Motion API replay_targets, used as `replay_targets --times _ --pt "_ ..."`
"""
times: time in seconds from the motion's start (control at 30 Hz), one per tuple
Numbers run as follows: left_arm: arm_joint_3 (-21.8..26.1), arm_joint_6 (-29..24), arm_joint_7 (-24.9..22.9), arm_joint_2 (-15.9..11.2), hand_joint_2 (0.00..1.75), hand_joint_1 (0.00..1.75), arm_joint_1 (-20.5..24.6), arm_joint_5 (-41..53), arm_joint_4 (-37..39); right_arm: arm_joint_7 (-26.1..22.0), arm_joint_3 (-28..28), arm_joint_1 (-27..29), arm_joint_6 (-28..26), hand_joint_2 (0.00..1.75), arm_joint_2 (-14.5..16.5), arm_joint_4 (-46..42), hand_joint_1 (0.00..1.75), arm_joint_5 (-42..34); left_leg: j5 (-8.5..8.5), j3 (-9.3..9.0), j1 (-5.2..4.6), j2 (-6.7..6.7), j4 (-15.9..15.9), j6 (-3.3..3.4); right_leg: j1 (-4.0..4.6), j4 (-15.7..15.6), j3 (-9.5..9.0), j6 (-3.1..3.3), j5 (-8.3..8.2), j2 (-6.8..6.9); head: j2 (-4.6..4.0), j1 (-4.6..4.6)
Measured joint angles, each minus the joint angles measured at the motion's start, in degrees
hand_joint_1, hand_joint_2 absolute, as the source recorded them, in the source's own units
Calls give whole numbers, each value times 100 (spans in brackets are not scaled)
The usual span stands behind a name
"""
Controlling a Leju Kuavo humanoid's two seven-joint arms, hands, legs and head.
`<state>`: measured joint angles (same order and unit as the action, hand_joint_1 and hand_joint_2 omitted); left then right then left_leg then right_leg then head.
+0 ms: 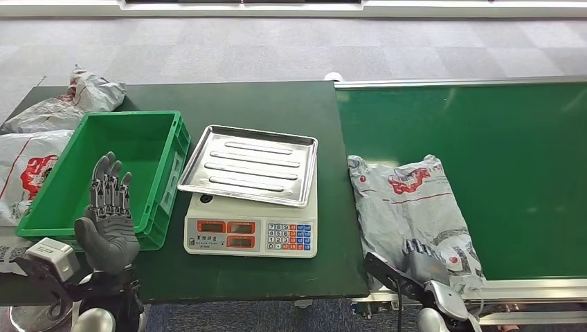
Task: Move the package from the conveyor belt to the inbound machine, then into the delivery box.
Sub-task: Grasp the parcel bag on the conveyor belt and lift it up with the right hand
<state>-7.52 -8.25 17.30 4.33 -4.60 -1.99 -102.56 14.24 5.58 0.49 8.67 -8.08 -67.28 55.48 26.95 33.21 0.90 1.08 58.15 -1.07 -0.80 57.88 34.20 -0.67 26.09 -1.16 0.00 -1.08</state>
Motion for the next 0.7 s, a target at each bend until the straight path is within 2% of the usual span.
replay_targets --times 0.07,0.13,0.27,0.43,0.7 --pt "0 -1 2 0 0 0 -22 -6 -2 -83 21 -17 -285 175 52 41 103 61 2 6 -1 0 0 0 -1 0 -8 0 0 -1 0 1" --pt "0 -1 14 0 0 0 -72 -7 -16 -177 54 -13 -604 175 90 59 175 184 3 15 -1 0 0 1 -1 0 -12 0 0 -1 0 1" --pt "0 -1 49 0 0 0 -213 -7 -94 -166 100 39 -1179 175 155 42 175 594 -5 -4 -1 3 0 1 -1 0 -6 -1 -3 2 0 1" --pt "1 -1 76 2 0 0 -326 -5 -165 -164 100 131 -1567 175 211 -130 175 843 -5 -3 -1 8 0 0 -1 0 -4 2 1 4 0 0" --pt "3 -1 258 27 0 0 -532 -4 -248 -212 -11 595 -2650 175 361 -962 175 1463 9 3 -1 9 0 -3 -1 0 4 4 18 6 0 0"
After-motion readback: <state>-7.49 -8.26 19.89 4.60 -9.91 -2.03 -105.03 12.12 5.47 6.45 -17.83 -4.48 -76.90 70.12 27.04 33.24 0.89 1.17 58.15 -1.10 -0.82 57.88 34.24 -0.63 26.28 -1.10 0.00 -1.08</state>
